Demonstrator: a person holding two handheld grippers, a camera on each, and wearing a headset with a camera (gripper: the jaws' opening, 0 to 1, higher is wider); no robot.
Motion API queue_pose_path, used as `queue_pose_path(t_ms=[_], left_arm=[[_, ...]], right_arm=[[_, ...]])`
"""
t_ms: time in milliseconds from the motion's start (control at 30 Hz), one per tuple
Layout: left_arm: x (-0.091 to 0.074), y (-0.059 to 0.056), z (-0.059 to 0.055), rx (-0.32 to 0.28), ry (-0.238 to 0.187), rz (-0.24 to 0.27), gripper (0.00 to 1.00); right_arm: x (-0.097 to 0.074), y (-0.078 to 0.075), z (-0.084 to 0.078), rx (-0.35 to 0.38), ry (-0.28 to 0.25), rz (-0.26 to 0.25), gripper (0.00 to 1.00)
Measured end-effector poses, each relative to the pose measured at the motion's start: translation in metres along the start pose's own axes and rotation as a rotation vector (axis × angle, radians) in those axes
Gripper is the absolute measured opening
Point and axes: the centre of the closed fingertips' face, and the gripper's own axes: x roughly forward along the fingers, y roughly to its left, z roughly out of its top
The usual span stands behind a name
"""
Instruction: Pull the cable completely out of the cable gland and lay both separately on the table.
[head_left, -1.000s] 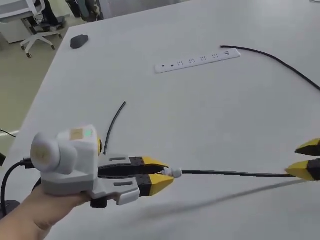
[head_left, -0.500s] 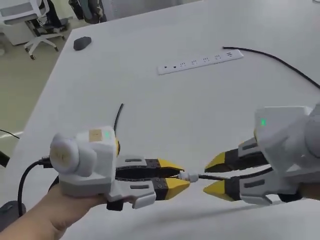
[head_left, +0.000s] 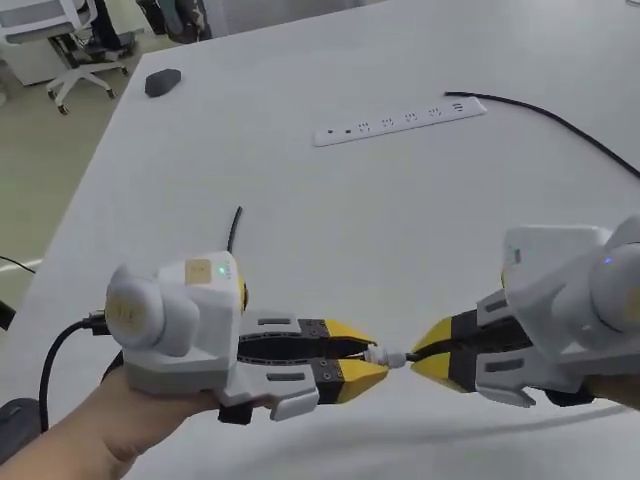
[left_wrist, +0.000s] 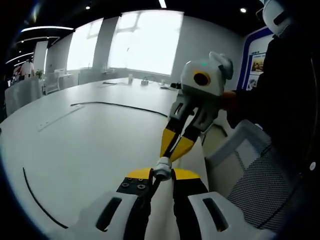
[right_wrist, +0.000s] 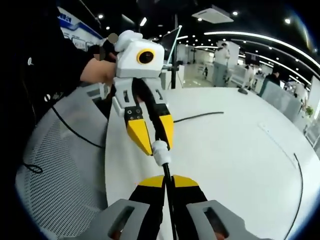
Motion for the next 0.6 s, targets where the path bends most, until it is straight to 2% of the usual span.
queue_pose_path(t_ms=[33, 133, 233, 300, 367, 400, 600], left_arm=[[-0.001, 0.002, 0.0, -0.002, -0.003, 0.006, 0.15], [-0.005, 0.005, 0.002, -0.024, -0.016, 0.014, 0.15], [-0.007, 0.008, 0.001, -0.015, -0.012, 0.025, 0.15], [-0.008, 0.009, 0.0, -0.015, -0.011, 0.029, 0.15], [-0.01, 0.009, -0.001, -0.009, -0.006, 0.032, 0.15], [-0.011, 0.008, -0.001, -0.01, -0.007, 0.03, 0.15], [-0.017, 0.011, -0.003, 0.004, 0.005, 0.04, 0.15]], right_arm=[[-0.002, -0.004, -0.002, -0.007, 0.0, -0.019, 0.0], [-0.011, -0.015, -0.015, 0.067, -0.007, -0.067, 0.0], [-0.026, -0.032, -0.037, 0.116, 0.025, -0.141, 0.0], [-0.032, -0.038, -0.045, 0.148, 0.032, -0.17, 0.0], [-0.046, -0.052, -0.057, 0.186, 0.023, -0.245, 0.0], [-0.05, -0.053, -0.064, 0.206, 0.035, -0.248, 0.0], [-0.077, -0.072, -0.104, 0.273, 0.092, -0.346, 0.0]])
